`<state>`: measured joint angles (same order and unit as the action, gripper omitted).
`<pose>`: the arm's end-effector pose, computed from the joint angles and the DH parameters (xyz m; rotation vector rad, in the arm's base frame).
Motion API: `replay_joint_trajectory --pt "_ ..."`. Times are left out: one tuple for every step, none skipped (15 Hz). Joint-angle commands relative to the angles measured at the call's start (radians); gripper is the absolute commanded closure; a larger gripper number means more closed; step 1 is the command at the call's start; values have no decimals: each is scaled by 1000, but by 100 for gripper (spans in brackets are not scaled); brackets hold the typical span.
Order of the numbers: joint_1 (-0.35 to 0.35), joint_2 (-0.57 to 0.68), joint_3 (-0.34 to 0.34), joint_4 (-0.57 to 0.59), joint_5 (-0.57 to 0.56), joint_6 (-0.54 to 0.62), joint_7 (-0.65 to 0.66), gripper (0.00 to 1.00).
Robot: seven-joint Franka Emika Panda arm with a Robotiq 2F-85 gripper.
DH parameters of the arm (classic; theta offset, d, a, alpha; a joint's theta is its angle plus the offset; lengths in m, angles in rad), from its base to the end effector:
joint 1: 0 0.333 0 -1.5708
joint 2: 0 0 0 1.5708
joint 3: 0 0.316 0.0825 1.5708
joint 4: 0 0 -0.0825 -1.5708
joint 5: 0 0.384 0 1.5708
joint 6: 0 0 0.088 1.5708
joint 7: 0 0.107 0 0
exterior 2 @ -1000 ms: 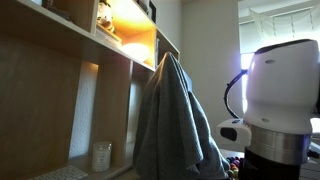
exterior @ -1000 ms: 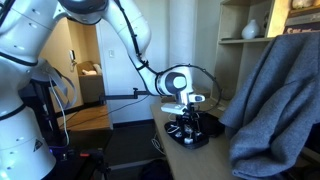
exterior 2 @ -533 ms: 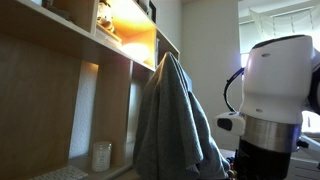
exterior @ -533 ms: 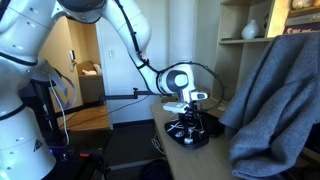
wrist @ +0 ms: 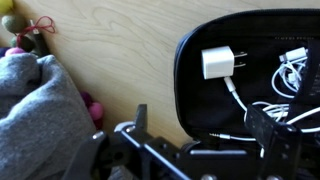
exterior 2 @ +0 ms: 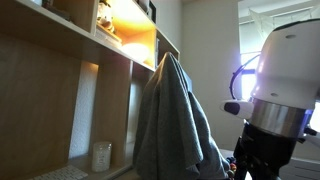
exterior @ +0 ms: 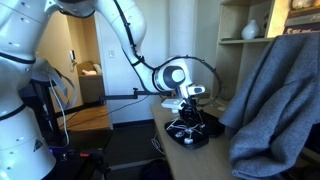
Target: Take the object and put it in the bag
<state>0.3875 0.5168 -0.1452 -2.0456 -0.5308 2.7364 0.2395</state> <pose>0.5852 0.1668 0.1994 2.7632 0.7074 0.3322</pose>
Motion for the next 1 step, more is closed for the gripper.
replay_joint_trajectory --pt "-7 -3 8 -1 -5 -3 2 0"
